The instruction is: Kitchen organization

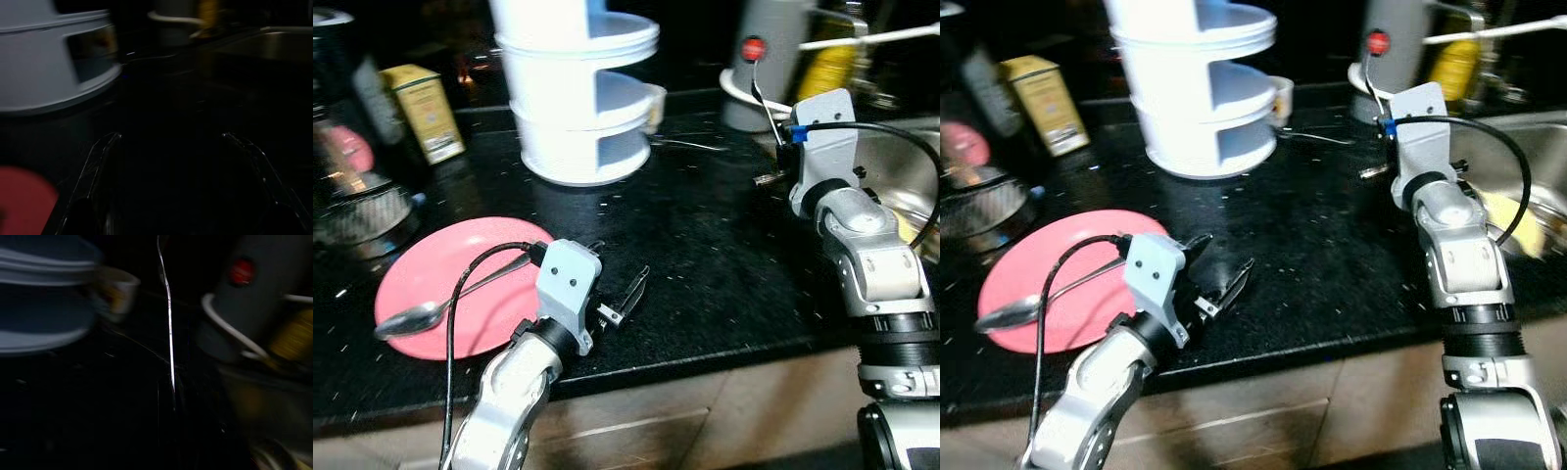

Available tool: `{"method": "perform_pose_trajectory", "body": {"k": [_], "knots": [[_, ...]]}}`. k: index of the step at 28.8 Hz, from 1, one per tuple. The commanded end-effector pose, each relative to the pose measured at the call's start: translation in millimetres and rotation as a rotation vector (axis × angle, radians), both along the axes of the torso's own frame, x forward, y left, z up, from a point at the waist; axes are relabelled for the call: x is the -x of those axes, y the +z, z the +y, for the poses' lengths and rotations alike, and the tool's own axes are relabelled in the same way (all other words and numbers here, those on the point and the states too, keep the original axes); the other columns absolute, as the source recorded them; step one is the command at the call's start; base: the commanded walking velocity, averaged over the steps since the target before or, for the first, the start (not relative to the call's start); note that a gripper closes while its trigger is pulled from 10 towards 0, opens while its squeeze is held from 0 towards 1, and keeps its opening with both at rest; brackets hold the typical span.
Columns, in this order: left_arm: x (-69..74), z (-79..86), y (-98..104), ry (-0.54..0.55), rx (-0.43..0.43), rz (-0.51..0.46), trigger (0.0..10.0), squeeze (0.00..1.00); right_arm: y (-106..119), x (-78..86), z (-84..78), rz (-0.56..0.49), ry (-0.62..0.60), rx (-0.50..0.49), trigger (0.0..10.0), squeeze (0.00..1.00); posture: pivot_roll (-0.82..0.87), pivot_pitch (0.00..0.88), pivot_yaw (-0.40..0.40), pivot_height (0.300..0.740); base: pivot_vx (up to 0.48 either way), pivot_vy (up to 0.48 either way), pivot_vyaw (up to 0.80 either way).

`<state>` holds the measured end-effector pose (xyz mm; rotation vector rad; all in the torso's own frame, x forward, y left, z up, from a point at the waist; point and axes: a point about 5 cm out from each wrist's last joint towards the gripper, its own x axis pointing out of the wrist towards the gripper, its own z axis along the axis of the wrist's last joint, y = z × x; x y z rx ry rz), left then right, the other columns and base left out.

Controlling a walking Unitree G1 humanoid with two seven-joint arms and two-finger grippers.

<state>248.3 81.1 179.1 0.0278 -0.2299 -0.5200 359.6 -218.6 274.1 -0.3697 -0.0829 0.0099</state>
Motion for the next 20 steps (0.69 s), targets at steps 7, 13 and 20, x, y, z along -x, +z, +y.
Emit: {"method": "perform_pose_trajectory", "body": {"k": [7, 13, 20], "knots": [[-1.6, -2.7, -2.4, -0.009, 0.002, 0.020, 10.0, 0.00, 4.3, 1.5, -3.3, -0.012, -0.033, 0.004, 10.0, 0.00, -0.06, 0.000, 0.003, 0.740, 0.000, -0.361, 0.11], [-1.4, -3.5, -2.7, -0.014, 0.002, 0.023, 10.0, 0.00, 2.4, 2.5, -3.7, -0.006, -0.034, 0.005, 10.0, 0.00, -0.06, 0.000, 0.004, 0.740, 0.000, -0.373, 0.00], [-1.2, -4.2, -2.6, -0.018, 0.002, 0.024, 10.0, 0.00, 1.6, 2.2, -2.2, -0.001, -0.028, 0.011, 10.0, 0.00, -0.06, 0.000, 0.004, 0.740, 0.000, -0.403, 0.00]]}}
